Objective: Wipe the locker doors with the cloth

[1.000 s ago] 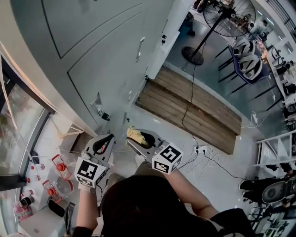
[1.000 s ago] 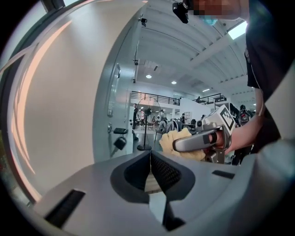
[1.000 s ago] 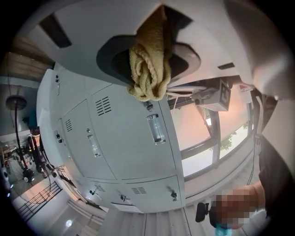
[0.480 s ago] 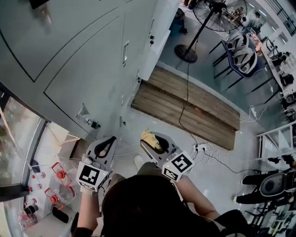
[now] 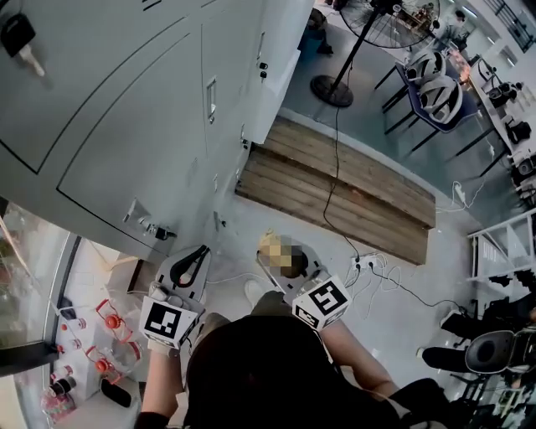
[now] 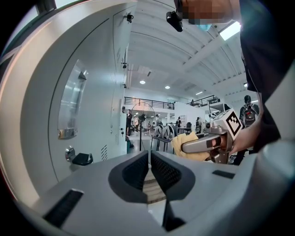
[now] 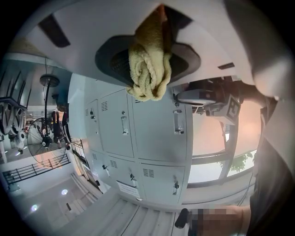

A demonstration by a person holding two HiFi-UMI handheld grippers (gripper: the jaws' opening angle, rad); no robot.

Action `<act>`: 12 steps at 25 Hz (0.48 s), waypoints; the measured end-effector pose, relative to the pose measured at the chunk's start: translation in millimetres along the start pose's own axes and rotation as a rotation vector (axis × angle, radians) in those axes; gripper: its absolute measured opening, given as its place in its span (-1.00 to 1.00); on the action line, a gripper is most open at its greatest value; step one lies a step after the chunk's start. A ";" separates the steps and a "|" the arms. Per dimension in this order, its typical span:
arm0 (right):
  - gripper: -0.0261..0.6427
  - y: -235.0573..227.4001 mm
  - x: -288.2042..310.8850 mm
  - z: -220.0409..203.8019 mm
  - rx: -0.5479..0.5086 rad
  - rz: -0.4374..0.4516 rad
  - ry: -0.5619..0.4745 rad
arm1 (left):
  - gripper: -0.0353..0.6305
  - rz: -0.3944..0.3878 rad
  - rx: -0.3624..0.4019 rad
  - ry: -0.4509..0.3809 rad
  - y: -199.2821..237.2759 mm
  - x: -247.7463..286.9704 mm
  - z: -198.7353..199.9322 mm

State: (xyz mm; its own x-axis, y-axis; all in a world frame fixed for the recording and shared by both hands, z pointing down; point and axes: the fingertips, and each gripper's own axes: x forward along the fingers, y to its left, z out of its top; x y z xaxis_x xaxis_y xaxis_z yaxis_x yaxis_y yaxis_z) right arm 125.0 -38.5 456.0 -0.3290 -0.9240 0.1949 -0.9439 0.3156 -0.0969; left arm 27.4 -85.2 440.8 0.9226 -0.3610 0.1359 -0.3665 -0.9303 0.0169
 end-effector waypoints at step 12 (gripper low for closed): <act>-0.47 -21.1 -7.3 -8.7 0.104 -0.017 -0.011 | -0.86 -0.017 0.007 0.024 -11.8 10.2 -4.1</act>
State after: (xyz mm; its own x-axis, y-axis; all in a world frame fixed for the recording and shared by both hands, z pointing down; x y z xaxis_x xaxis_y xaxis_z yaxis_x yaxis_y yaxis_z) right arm 147.1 -36.6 465.1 -0.3122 -0.9315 0.1866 -0.9411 0.2763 -0.1950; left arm 40.6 -77.6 446.1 0.9255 -0.3437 0.1591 -0.3500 -0.9367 0.0127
